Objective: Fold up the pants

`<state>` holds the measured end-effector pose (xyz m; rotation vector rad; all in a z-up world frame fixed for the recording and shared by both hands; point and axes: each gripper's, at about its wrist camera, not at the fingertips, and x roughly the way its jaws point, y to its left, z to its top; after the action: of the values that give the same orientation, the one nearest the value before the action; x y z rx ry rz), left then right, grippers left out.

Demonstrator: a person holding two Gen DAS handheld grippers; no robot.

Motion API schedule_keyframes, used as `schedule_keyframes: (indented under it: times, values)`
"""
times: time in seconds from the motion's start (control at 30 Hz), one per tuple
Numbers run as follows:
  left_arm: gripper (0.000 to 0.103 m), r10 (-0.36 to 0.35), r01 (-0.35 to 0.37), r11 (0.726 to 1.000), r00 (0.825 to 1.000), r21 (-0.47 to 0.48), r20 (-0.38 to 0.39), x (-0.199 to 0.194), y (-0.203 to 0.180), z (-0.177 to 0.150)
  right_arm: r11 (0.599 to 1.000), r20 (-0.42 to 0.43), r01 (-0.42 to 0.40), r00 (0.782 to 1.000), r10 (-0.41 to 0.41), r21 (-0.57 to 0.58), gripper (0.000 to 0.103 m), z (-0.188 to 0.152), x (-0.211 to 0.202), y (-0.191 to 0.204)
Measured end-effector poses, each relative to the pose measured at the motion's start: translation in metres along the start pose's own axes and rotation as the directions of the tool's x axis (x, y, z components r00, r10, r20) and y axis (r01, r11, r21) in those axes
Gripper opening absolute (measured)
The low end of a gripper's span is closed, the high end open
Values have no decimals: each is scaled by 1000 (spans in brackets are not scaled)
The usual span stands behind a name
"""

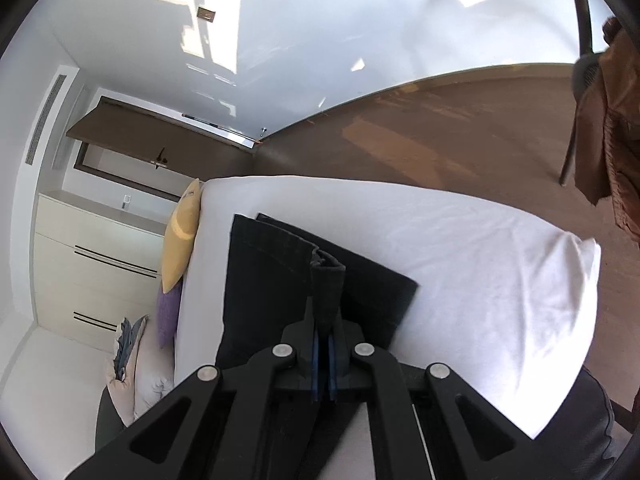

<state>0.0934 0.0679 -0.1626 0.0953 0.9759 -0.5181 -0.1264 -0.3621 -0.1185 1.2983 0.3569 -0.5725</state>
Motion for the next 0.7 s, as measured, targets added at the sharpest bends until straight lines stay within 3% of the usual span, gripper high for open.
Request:
schedule_keyframes:
  times: [0.37,0.53,0.6,0.63,0.67,0.7]
  values:
    - [15,21,-21,999,1000,32,3,-2,-7,0,1000,-3,15,1000,-15,-2,0,5,-1,-5]
    - [15,19,-20,1000,1000,20,18,-5,-6,-3,1000,-21,-17,1000,16,-26,3,9,2,-9]
    - [15,18,-18,1000,1000,15,23,-6,-6,-3,1000,9,-3,1000,3,-31,9,14,-9,-9]
    - [15,17,-17,1000,1000,11,25,-6,-6,-4,999,28,8,1000,-7,-36,18,15,-13,-8]
    - [15,17,-17,1000,999,9,27,-6,-6,-5,996,76,79,994,-76,-47,52,19,-27,-5]
    - [15,18,-18,1000,999,7,30,-6,-7,-6,993,109,113,988,-108,-45,68,21,-36,-4]
